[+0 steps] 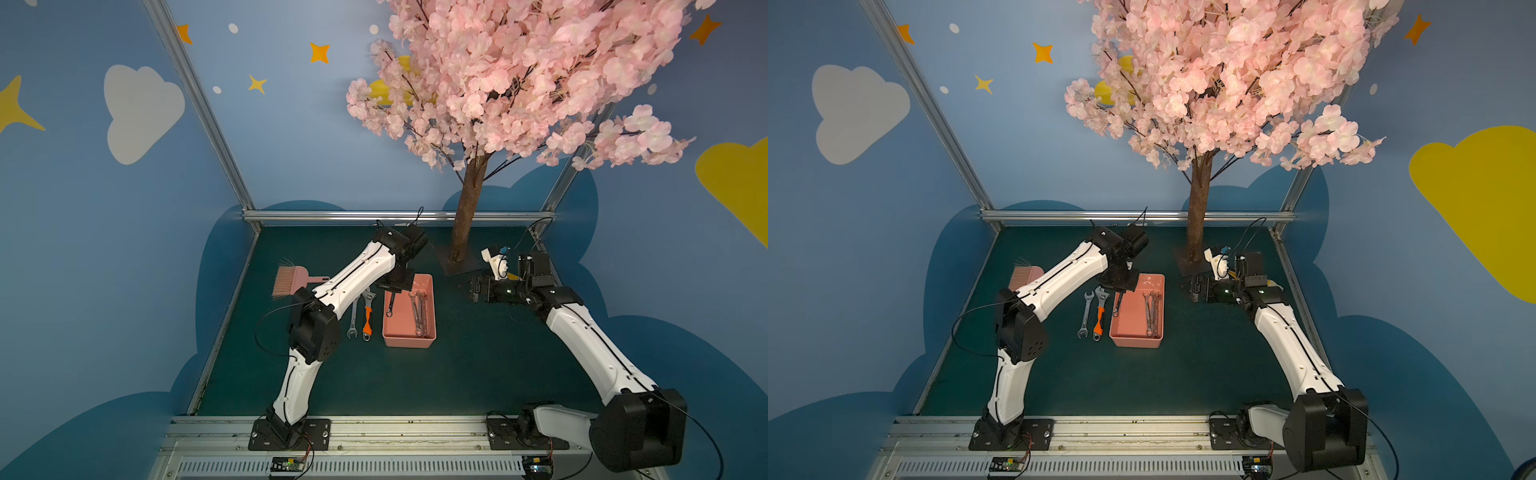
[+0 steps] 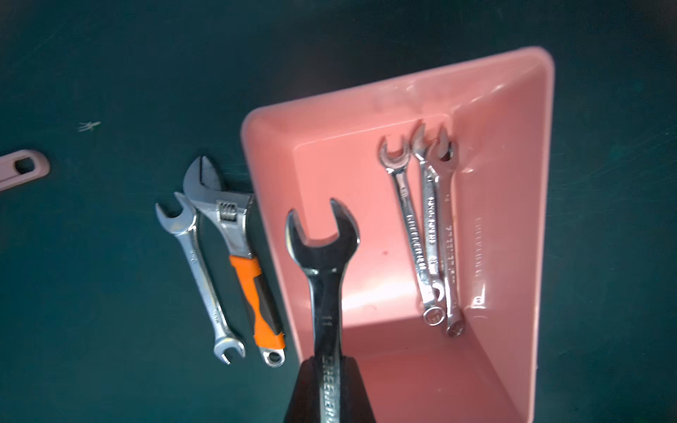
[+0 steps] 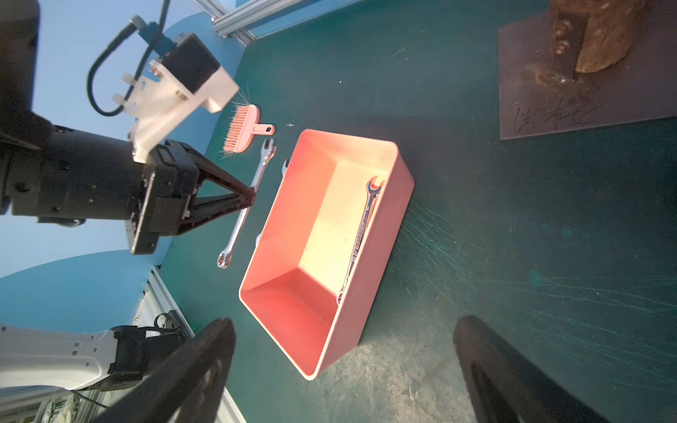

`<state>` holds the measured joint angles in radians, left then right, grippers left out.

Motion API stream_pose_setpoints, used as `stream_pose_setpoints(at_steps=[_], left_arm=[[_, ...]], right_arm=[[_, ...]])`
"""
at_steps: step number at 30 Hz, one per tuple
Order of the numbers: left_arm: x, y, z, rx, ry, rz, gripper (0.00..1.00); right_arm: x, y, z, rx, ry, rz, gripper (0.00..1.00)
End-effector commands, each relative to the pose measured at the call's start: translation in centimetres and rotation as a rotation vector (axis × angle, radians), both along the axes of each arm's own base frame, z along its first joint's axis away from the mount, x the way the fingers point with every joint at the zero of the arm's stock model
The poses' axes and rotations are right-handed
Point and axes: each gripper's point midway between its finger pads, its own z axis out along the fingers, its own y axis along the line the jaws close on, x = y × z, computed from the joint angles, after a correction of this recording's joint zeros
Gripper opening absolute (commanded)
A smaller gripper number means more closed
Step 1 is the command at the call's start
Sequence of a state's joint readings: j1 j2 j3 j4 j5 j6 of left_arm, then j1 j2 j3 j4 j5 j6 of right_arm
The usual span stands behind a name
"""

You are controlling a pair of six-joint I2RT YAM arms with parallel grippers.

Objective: Take out the wrench from the storage box
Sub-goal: Place the wrench at the center of the board.

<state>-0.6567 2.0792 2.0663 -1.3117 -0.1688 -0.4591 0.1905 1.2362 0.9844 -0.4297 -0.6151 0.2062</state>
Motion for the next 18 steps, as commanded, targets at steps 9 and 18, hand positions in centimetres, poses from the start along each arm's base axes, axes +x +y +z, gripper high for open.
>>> stream_pose_setpoints(at_steps=[9, 18], left_arm=[[0.4, 10.1, -3.2, 0.062, -0.056, 0.115, 0.03], [1.2, 13.7, -9.0, 0.082, -0.032, 0.160, 0.03]], right_arm=[[0.1, 2.9, 1.6, 0.002, -0.041, 0.059, 0.98], [-0.1, 3.8, 1.5, -0.035, -0.034, 0.055, 0.98]])
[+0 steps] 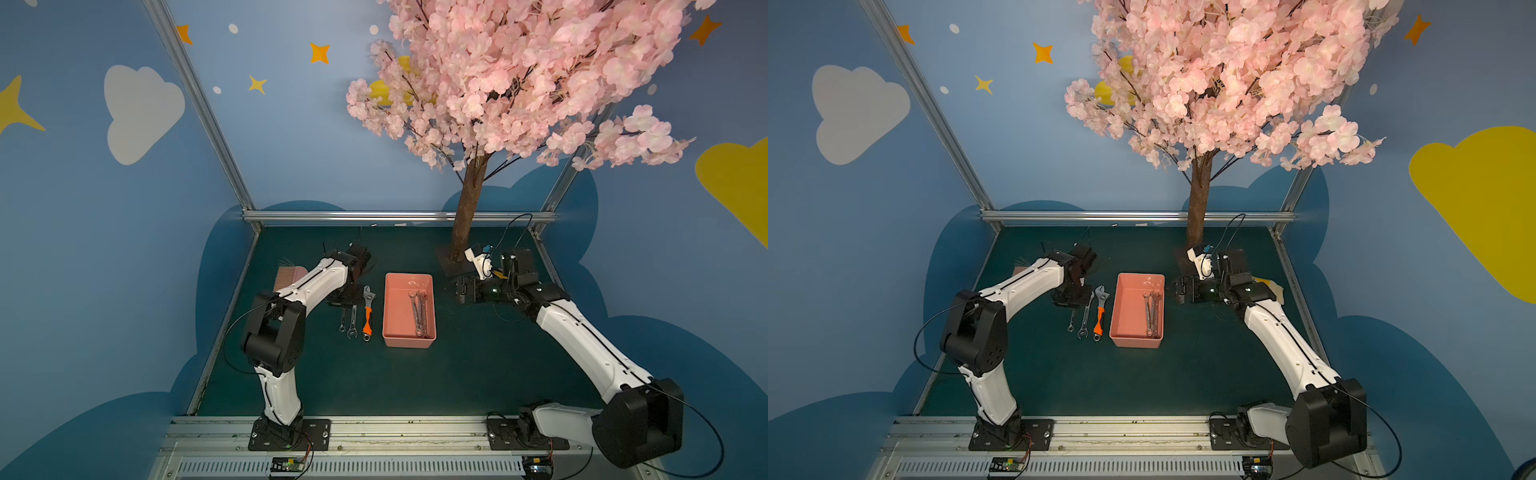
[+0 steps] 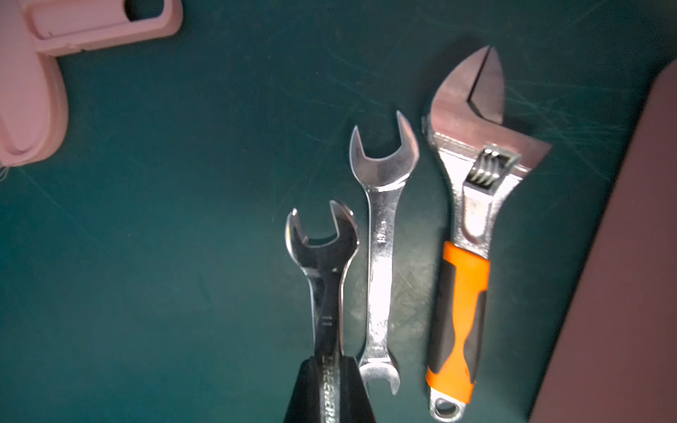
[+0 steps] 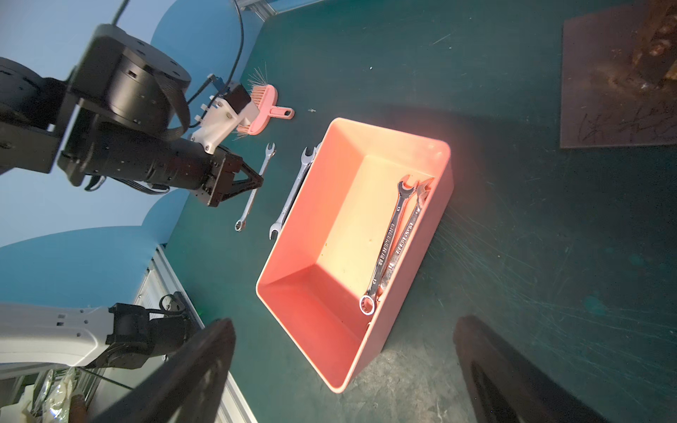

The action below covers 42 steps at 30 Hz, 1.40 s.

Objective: Take out the wrench from the storage box
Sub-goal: Place the wrench at the center of the board.

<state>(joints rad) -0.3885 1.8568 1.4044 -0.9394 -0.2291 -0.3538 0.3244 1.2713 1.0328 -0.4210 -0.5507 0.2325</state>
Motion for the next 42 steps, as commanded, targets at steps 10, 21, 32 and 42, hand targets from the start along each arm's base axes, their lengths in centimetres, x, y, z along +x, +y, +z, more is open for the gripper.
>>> stream_pose_setpoints(at_steps=[10, 21, 32, 42], left_arm=[[1.8, 0.7, -4.5, 0.006, 0.009, -0.001, 0.03], [1.0, 1.1, -5.7, 0.025, 0.061, 0.000, 0.23], [1.8, 0.6, 1.9, -0.041, -0.058, 0.023, 0.67], [1.0, -8.7, 8.2, -0.693, -0.132, -0.026, 0.71]], right_arm=[[0.8, 0.8, 0.8, -0.044, -0.012, -0.021, 0.98], [0.7, 1.0, 0.7, -0.057, -0.004, -0.015, 0.98], [0.2, 3.5, 0.3, -0.086, 0.036, -0.002, 0.98], [-0.4, 6.8, -4.8, -0.389, 0.105, -0.019, 0.84]])
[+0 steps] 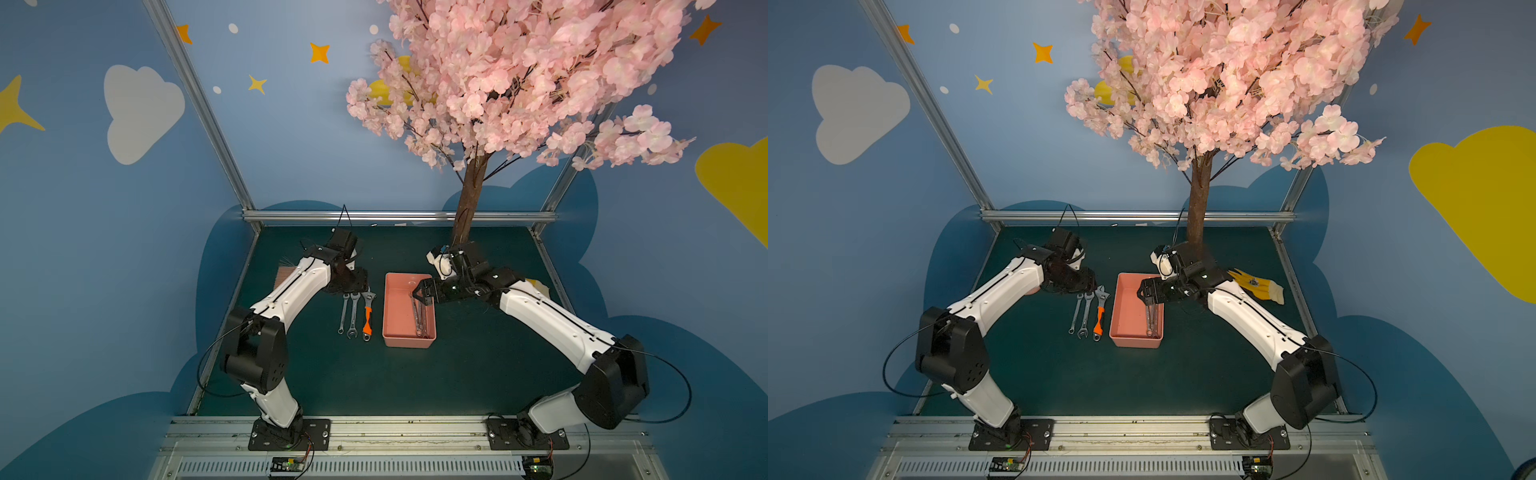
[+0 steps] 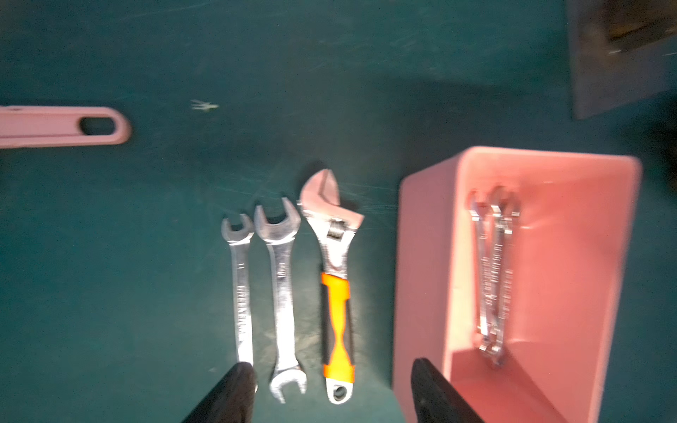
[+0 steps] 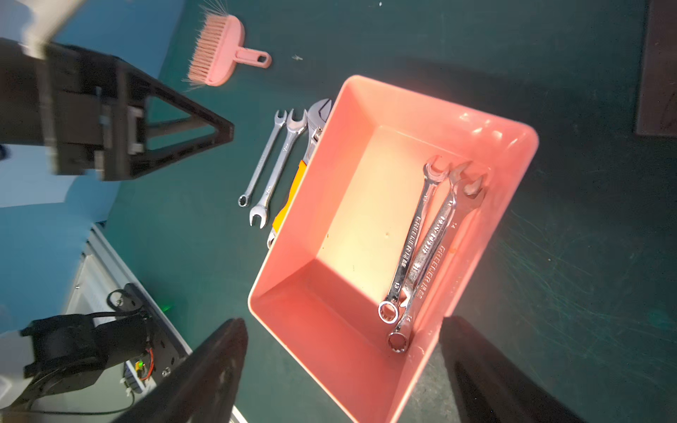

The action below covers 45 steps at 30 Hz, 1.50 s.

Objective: Take out the wrench from the storage box
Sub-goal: Place the wrench at the center of the board, then pick up the wrench from the storage box.

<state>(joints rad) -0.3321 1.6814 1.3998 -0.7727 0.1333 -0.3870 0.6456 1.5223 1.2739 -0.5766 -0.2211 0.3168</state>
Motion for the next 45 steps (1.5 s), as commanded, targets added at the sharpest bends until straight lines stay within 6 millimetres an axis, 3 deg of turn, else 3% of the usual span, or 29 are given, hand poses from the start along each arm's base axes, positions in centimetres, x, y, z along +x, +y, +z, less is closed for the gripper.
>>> stream_pose_setpoints(at_steps=[1, 4, 10, 15, 29, 45], left_arm=[[-1.4, -4.2, 1.0, -0.282, 0.037, -0.061, 0.71], [-2.1, -5.7, 1.4, -0.404, 0.024, -0.099, 0.71], [-2.9, -5.0, 1.0, -0.394, 0.017, -0.113, 0.73], [-3.4, -4.5, 0.6, -0.402, 0.026, -0.112, 0.75], [-3.9, -4.4, 0.6, -0.411, 0.027, -0.108, 0.85], [-4.3, -3.9, 0.1, -0.387, 0.040, -0.108, 1.00]], right_arm=[[0.1, -0.5, -2.1, -0.155, 0.023, -0.048, 0.81], [0.2, 0.3, -4.2, -0.224, 0.071, -0.041, 0.71], [1.3, 1.4, -8.2, -0.334, 0.093, -0.049, 0.65], [2.7, 1.1, -11.6, -0.431, 0.107, -0.086, 0.54], [3.8, 1.0, -14.9, -0.570, 0.111, -0.090, 0.36], [3.4, 2.3, -17.3, -0.592, 0.158, -0.090, 0.28]])
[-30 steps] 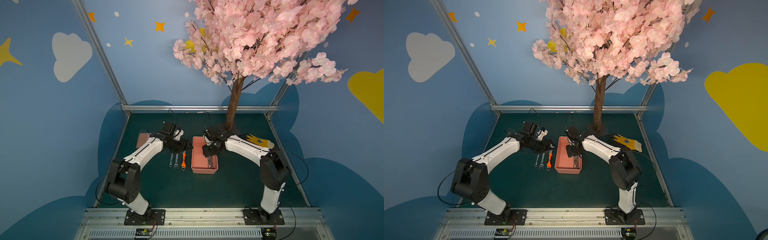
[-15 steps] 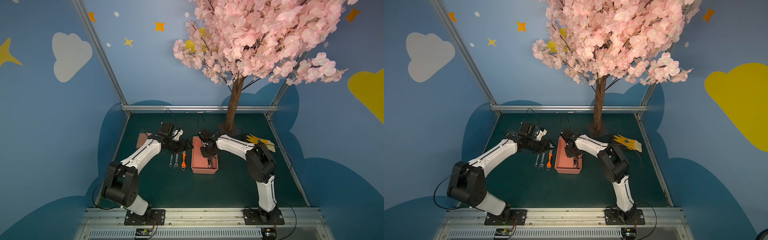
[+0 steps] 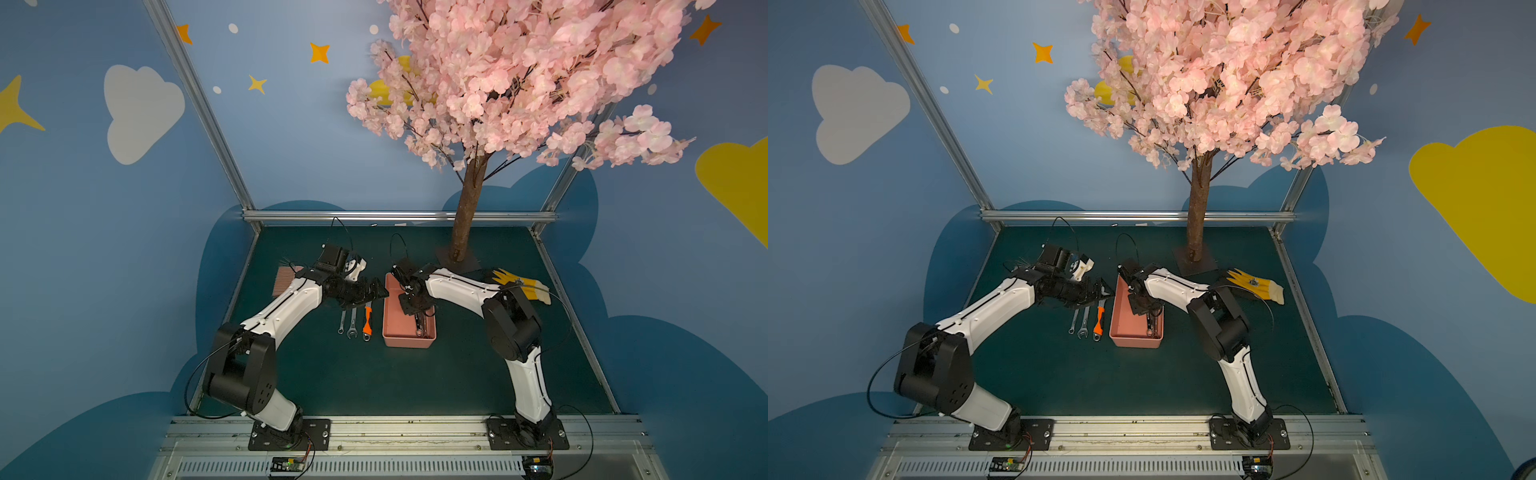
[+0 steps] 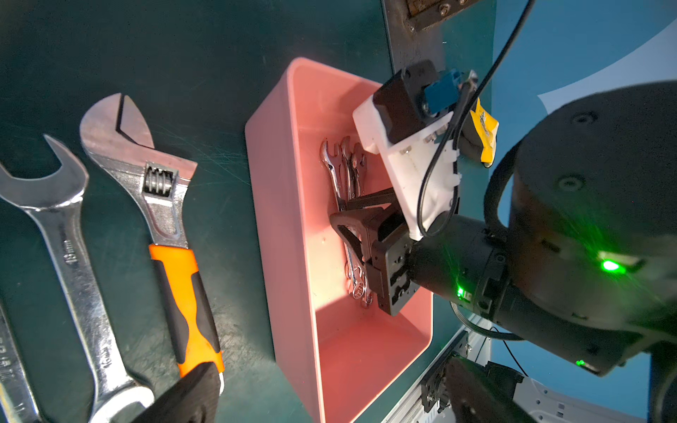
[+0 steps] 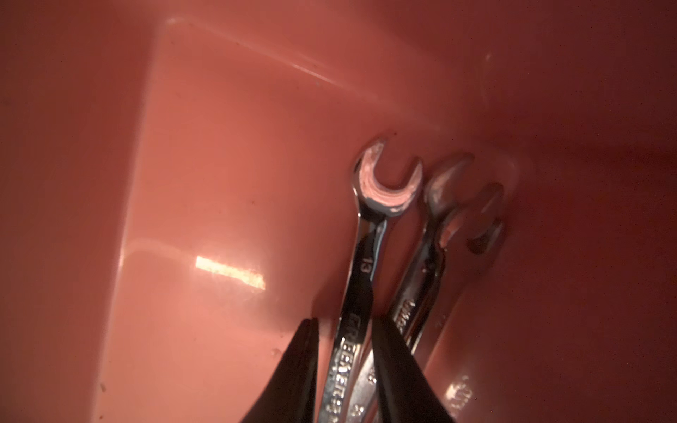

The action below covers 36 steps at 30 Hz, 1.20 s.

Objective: Take out the wrench from the storage box
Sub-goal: Pick up the wrench from the storage box.

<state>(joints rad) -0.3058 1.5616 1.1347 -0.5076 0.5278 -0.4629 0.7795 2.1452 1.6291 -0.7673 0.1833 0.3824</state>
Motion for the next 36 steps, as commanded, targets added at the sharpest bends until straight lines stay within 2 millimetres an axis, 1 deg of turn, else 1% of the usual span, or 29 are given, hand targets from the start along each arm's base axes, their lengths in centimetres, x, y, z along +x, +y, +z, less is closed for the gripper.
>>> stream_pose_setpoints(at_steps=[1, 10, 12, 14, 16, 17, 20, 23, 29, 36], left_arm=[[-0.6, 0.3, -0.1, 0.003, -0.001, -0.010, 1.00], [-0.8, 0.5, -0.3, 0.002, 0.011, -0.029, 1.00], [-0.8, 0.6, -0.3, 0.002, 0.010, -0.030, 1.00], [-0.8, 0.6, -0.2, 0.004, 0.007, -0.032, 1.00], [-0.9, 0.7, -0.2, 0.008, 0.007, -0.033, 1.00], [-0.9, 0.7, -0.2, 0.008, 0.007, -0.032, 1.00], [-0.8, 0.7, -0.4, 0.004, 0.015, -0.032, 1.00], [-0.7, 0.6, -0.3, -0.002, 0.017, -0.031, 1.00], [-0.4, 0.5, 0.3, -0.013, 0.003, -0.025, 1.00], [-0.5, 0.6, 0.9, -0.008, -0.006, -0.024, 1.00]], right_arm=[[-1.0, 0.3, -1.7, -0.034, 0.044, 0.001, 0.27], [-2.1, 0.4, -3.6, -0.029, 0.096, -0.033, 0.24], [-2.2, 0.1, -4.1, -0.045, 0.097, -0.044, 0.19], [-2.1, 0.0, -4.1, -0.050, 0.092, -0.047, 0.12], [-1.9, 0.3, -3.4, -0.031, 0.076, -0.042, 0.03], [-1.7, 0.5, -3.0, -0.022, 0.066, -0.038, 0.00], [-1.2, 0.8, -1.8, -0.005, 0.042, -0.029, 0.00], [-0.9, 1.1, -0.2, 0.010, 0.011, -0.014, 0.00], [-0.3, 1.2, 4.1, 0.029, -0.061, 0.002, 0.00], [-0.1, 1.1, 8.2, 0.067, -0.122, 0.013, 0.00]])
